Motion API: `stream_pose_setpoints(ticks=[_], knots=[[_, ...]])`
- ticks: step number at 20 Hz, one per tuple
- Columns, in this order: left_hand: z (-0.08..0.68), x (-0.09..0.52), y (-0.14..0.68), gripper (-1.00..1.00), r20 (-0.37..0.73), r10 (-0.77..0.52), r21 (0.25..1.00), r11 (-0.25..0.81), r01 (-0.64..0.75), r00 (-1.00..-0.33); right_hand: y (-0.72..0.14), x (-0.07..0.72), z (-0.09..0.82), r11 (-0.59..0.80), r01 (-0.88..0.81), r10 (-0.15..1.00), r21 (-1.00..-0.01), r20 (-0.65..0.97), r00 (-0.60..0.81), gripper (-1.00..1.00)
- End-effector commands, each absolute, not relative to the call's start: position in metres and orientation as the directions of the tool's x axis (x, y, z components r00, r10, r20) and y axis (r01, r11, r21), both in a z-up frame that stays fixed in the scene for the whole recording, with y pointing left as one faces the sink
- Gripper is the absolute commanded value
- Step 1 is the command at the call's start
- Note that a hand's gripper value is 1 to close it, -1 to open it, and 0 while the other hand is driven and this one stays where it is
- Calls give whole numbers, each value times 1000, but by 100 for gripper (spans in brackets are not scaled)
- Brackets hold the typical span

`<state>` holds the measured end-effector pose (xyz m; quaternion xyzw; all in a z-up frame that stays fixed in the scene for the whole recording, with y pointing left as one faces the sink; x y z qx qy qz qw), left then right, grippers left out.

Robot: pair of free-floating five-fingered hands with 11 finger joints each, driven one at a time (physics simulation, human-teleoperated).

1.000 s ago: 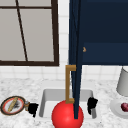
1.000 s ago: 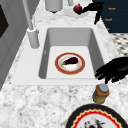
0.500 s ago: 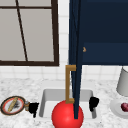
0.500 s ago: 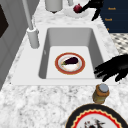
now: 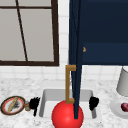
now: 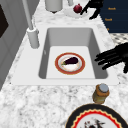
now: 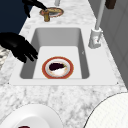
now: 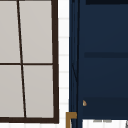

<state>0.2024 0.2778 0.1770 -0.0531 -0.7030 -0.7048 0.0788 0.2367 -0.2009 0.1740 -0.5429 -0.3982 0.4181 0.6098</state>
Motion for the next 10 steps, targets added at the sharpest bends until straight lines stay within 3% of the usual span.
stream_pose_setpoints(ticks=[1, 10], knots=[[202, 202, 279, -100, 216, -4, 976, -35, 216, -976, -201, 237, 174, 61, -78, 942, -995, 32, 333, 0], [244, 196, 296, -100, 276, -36, 960, -35, 277, -961, -201, 237, 174, 62, -76, 942, -995, 34, 334, 0]])
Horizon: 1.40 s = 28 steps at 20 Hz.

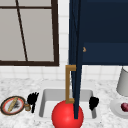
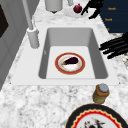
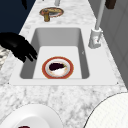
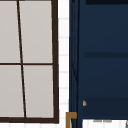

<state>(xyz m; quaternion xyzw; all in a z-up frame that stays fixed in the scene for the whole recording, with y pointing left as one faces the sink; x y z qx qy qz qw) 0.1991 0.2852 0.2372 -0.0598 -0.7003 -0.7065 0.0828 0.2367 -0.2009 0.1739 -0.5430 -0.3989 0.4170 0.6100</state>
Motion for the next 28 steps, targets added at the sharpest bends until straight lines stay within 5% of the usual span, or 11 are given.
stream_pose_setpoints(ticks=[1, 18, 28], knots=[[248, 195, 299, -100, 281, -40, 959, -33, 282, -959, -201, 237, 174, 62, -75, 942, -995, 34, 334, 0], [256, 212, 361, -100, 554, -27, 833, 2, 554, -832, -201, 237, 174, 63, -75, 942, -995, 35, 334, 0], [237, 244, 362, -100, 594, -27, 805, 5, 594, -804, -201, 237, 174, 63, -75, 942, -995, 35, 335, 0]])
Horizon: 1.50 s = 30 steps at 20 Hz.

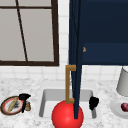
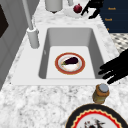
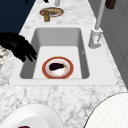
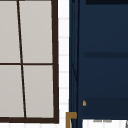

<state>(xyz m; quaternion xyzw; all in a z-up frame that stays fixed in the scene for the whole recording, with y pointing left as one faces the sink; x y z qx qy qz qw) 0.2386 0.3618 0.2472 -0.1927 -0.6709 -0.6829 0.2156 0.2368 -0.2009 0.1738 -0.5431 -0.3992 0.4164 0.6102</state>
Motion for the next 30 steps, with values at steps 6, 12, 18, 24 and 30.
stream_pose_setpoints(ticks=[6, 12, 18, 24, 30], knots=[[210, 263, 367, -100, 603, -17, 798, 19, 603, -797, -201, 237, 174, 63, -74, 942, -995, 35, 335, 0], [199, 279, 373, -100, 663, -16, 748, 15, 663, -748, -201, 237, 174, 63, -74, 942, -995, 35, 335, 0], [184, 286, 379, -100, 662, -13, 749, 16, 662, -749, -201, 237, 174, 63, -74, 942, -995, 35, 335, 0], [181, 279, 378, 100, 569, -27, 822, -7, 569, -822, -201, 237, 174, 63, -74, 942, -995, 35, 335, 0], [188, 286, 378, 100, 543, -33, 840, 10, 543, -839, -201, 237, 174, 63, -74, 942, -995, 35, 335, 0]])
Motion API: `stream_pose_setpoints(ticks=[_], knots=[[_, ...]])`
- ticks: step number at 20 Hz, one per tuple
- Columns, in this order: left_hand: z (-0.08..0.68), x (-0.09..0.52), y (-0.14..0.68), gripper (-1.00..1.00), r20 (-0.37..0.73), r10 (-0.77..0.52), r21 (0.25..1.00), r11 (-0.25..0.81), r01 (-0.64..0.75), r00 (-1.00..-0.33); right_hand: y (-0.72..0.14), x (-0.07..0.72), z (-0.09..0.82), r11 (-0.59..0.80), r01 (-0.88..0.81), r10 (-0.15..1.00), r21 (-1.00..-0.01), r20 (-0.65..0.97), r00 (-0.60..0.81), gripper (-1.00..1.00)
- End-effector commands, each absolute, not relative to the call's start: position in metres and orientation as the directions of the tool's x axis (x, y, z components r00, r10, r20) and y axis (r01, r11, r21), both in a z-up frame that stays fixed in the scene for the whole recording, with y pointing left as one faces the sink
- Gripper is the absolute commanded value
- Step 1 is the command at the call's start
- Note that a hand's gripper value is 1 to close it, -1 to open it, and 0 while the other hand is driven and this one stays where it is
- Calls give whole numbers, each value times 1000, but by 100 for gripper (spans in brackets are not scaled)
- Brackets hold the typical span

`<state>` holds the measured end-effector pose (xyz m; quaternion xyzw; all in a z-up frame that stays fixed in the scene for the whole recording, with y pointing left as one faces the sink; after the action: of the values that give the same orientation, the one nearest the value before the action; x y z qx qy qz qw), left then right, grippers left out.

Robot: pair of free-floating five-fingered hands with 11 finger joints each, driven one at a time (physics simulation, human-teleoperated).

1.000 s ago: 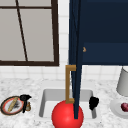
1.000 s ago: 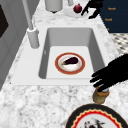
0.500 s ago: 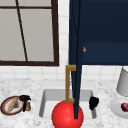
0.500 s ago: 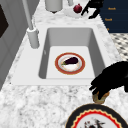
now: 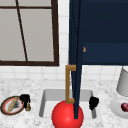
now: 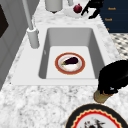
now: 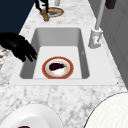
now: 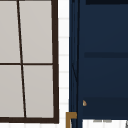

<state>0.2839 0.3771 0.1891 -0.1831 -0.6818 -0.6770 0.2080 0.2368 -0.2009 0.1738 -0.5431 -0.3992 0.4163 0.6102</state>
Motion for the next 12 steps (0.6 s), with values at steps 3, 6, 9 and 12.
stream_pose_setpoints(ticks=[3, 6, 9, 12], knots=[[190, 289, 376, 100, 546, -35, 838, 22, 545, -837, -201, 237, 174, 63, -74, 942, -995, 35, 335, 0], [206, 295, 376, -100, 590, -62, 807, 54, 588, -805, -201, 237, 174, 63, -74, 942, -995, 35, 335, 0], [208, 305, 379, -100, 574, -63, 819, 47, 572, -816, -201, 237, 174, 63, -74, 942, -995, 35, 335, 0], [205, 317, 380, -100, 580, -64, 815, 44, 578, -812, -201, 237, 174, 63, -74, 942, -995, 35, 335, 0]])
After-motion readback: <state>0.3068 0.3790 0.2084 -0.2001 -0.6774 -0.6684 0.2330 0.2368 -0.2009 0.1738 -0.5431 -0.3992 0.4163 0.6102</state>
